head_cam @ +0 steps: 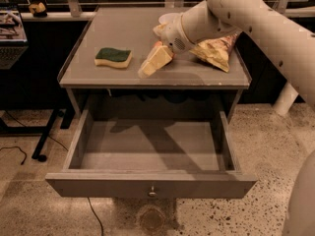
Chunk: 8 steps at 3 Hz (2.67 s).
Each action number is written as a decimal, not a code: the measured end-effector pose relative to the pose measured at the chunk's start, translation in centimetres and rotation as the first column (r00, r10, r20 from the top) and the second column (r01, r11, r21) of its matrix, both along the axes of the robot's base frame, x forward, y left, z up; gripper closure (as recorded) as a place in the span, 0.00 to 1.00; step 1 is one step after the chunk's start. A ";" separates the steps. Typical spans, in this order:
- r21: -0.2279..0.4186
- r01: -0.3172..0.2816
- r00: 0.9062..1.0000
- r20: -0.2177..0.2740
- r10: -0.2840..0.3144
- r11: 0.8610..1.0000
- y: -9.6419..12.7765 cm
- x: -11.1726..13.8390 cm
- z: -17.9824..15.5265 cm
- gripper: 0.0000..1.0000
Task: Place sponge into top drawer
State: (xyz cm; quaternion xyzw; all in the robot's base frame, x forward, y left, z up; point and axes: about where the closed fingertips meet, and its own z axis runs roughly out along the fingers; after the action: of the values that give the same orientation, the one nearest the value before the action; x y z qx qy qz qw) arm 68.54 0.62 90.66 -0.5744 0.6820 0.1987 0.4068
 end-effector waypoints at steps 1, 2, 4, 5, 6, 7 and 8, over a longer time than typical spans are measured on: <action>0.018 0.019 1.000 -0.008 -0.019 1.000 0.0 1.5 -0.9 0.00; 0.043 0.005 1.000 0.005 -0.005 0.999 0.7 3.2 -1.0 0.00; 0.069 -0.067 0.997 0.048 0.063 0.995 3.7 6.1 -0.3 0.00; 0.088 -0.101 0.994 0.057 0.096 0.991 5.4 7.0 -0.2 0.00; 0.091 -0.117 0.993 0.040 0.114 0.989 6.4 7.4 -0.9 0.00; 0.085 -0.116 0.993 -0.004 0.117 0.990 6.4 7.3 -2.0 0.00; 0.100 -0.115 0.991 -0.057 0.121 0.988 6.6 7.0 -3.3 0.00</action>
Offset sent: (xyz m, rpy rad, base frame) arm 0.0553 0.0095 -0.0039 0.0775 -0.0345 0.0023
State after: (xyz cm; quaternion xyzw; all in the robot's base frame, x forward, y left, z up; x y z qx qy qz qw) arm 75.51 7.19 87.37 -0.5871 0.6488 0.2729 0.3999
